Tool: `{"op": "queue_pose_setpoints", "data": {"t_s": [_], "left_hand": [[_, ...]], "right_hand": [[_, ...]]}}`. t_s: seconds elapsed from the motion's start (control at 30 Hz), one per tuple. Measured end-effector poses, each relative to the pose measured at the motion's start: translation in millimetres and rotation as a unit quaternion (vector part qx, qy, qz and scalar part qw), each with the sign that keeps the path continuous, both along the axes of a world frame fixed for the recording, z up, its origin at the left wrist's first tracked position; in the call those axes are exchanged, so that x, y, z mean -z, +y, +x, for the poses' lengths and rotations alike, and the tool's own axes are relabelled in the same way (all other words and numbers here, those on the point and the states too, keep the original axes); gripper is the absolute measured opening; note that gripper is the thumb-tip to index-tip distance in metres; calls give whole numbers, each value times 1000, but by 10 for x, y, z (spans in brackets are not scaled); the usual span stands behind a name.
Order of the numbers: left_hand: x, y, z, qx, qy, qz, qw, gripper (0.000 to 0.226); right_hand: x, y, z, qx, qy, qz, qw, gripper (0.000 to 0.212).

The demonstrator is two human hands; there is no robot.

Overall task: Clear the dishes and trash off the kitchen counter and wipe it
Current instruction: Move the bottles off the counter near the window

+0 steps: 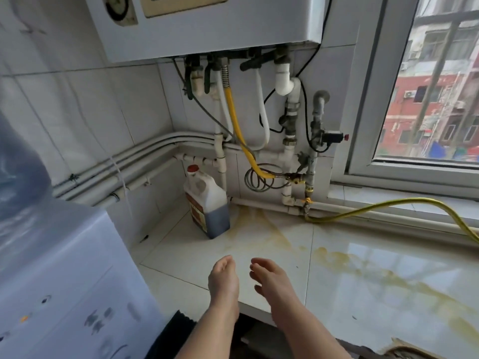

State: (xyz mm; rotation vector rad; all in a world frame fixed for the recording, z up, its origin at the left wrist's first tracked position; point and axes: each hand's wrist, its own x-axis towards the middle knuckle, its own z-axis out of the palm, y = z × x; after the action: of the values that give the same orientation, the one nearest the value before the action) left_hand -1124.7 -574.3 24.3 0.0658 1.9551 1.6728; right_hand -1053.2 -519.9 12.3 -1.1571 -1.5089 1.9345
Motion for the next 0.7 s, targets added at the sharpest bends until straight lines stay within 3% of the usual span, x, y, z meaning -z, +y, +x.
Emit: {"op": "queue_pose_setpoints", "data": {"t_s": [0.33,0.7], "left_hand": [[-215,1094,-518,-72,25,22,997,32],[-562,1602,-1511,-166,116,-6,979,49]], "right_hand": [[-146,1227,-275,-7,30,-6,1000,12],[-116,1726,-222,6,31,-50,998,14]]}}
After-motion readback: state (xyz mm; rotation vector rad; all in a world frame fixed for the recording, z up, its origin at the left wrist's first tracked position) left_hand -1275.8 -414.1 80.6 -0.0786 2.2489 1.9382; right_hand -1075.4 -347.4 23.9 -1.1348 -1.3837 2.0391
